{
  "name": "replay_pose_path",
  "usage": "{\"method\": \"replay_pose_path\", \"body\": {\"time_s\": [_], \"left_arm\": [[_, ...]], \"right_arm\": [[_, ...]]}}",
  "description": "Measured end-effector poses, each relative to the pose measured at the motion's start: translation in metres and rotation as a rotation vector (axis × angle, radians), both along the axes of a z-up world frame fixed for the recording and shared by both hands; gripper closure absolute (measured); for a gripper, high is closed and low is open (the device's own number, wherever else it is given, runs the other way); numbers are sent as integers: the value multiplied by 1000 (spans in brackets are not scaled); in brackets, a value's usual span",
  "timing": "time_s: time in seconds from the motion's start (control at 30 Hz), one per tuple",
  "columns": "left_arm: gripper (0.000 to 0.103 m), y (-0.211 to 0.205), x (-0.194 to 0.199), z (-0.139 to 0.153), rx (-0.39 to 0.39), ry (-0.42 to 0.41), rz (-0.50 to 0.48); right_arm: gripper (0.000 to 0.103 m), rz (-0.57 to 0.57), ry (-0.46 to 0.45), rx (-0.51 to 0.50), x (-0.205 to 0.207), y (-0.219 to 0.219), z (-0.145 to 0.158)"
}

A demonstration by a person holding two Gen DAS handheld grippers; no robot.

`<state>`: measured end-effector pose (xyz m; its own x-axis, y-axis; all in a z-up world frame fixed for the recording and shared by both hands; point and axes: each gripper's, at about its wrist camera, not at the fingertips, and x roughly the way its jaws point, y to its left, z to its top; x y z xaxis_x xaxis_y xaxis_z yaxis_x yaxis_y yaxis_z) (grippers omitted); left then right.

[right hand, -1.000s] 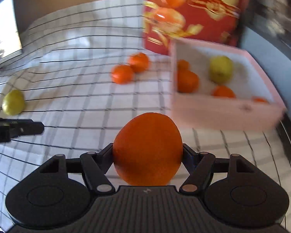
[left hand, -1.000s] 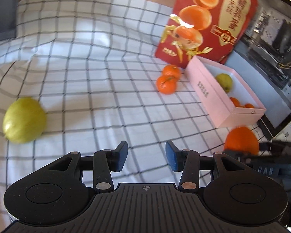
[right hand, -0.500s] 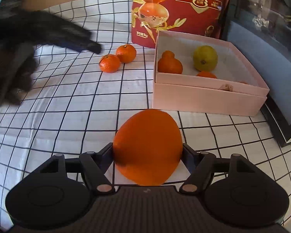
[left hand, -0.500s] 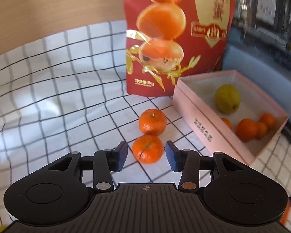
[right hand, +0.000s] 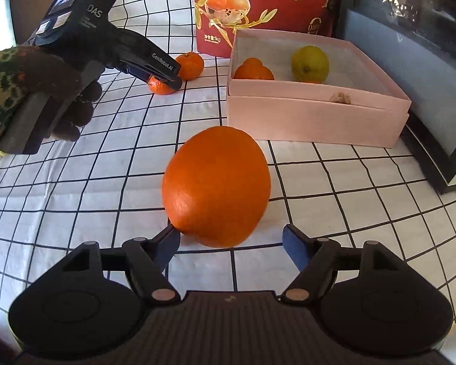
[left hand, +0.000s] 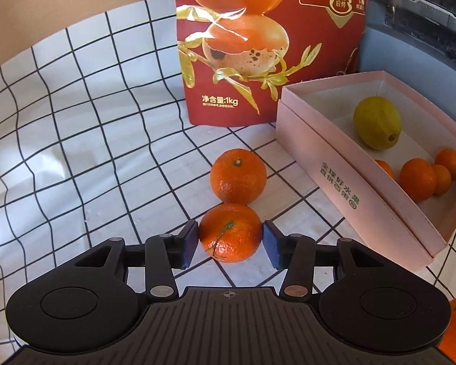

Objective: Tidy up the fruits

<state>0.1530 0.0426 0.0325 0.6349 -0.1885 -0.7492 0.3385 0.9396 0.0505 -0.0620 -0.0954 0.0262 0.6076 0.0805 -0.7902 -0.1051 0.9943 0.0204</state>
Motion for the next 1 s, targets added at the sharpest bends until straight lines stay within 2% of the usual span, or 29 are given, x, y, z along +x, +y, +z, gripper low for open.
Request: {"method": "replay_pose_path", "body": {"time_s": [0.17, 0.27, 0.53, 0.67, 1.0], "left_arm": [[52, 9, -21, 5, -15, 8, 21], [52, 16, -51, 11, -61, 9, 14], [52, 39, -130, 7, -122, 116, 77], [52, 51, -163, 5, -151, 104, 120], [52, 52, -185, 8, -159, 132, 171]], "right_arm": [[25, 0, -5, -6, -1, -1, -1], [24, -2, -12, -8, -1, -3, -2], [23, -5, -28, -11, -1, -2, -6], [23, 6, -31, -10, 0, 0, -7], [23, 31, -81, -28, 6, 5, 4]]}}
